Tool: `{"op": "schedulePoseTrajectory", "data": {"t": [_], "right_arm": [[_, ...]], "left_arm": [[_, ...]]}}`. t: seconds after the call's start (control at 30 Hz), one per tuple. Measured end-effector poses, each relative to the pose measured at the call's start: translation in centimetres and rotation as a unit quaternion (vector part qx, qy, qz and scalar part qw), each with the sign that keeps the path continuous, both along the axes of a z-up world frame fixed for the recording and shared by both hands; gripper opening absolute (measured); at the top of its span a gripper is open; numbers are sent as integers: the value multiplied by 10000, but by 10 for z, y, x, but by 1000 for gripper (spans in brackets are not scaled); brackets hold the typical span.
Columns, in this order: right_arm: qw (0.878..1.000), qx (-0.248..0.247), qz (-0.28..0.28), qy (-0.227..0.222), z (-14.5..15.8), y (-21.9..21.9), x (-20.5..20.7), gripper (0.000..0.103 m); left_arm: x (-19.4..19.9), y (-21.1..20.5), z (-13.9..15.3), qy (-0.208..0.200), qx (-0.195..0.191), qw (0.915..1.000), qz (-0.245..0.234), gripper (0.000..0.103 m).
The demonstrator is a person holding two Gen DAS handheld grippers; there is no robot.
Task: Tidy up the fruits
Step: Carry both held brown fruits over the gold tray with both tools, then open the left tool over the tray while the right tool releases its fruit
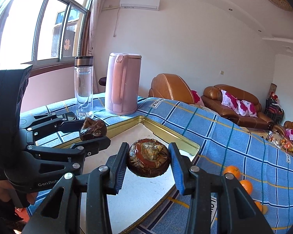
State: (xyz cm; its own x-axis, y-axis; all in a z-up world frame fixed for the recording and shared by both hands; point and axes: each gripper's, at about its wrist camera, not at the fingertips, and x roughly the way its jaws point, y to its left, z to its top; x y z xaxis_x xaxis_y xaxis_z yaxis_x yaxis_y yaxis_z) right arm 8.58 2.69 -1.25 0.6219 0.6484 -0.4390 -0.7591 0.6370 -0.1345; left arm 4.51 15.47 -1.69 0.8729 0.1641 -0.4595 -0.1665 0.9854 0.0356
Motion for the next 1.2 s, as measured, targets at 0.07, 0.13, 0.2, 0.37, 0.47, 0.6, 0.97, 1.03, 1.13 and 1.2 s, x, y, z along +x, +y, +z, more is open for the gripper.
{"op": "schedulePoseTrajectory", "data": {"t": [0.07, 0.13, 0.2, 0.37, 0.47, 0.6, 0.97, 1.03, 1.13, 1.2], "right_arm": [[10000, -27, -8, 52, -3, 3, 3, 43], [9999, -52, -13, 112, -6, 5, 6, 43], [9998, -76, -14, 169, -9, 7, 8, 43], [9995, -147, -34, 285, -16, 12, 16, 43], [9992, -182, -32, 361, -20, 16, 19, 43], [9987, -274, -33, 435, -26, 21, 21, 43], [9964, -542, -92, 649, -41, 28, 28, 44], [9960, -572, -84, 674, -43, 28, 29, 44], [9955, -631, -67, 705, -46, 30, 30, 44], [9952, -657, -69, 717, -48, 31, 30, 44]], "left_arm": [[4, 2, -1, 72, 30, 10000, -5, 50], [7, 3, -2, 138, 72, 9999, 9, 50], [9, 4, -4, 199, 101, 9998, 10, 50], [14, 4, -6, 330, 208, 9992, 5, 50], [17, 4, -9, 416, 246, 9988, -9, 50], [22, 6, -13, 540, 265, 9982, -6, 50], [29, 9, -20, 848, 302, 9959, -17, 50], [30, 8, -20, 881, 316, 9956, -19, 50], [31, 9, -21, 915, 316, 9953, -18, 50], [32, 9, -22, 944, 337, 9950, -16, 50]]}}
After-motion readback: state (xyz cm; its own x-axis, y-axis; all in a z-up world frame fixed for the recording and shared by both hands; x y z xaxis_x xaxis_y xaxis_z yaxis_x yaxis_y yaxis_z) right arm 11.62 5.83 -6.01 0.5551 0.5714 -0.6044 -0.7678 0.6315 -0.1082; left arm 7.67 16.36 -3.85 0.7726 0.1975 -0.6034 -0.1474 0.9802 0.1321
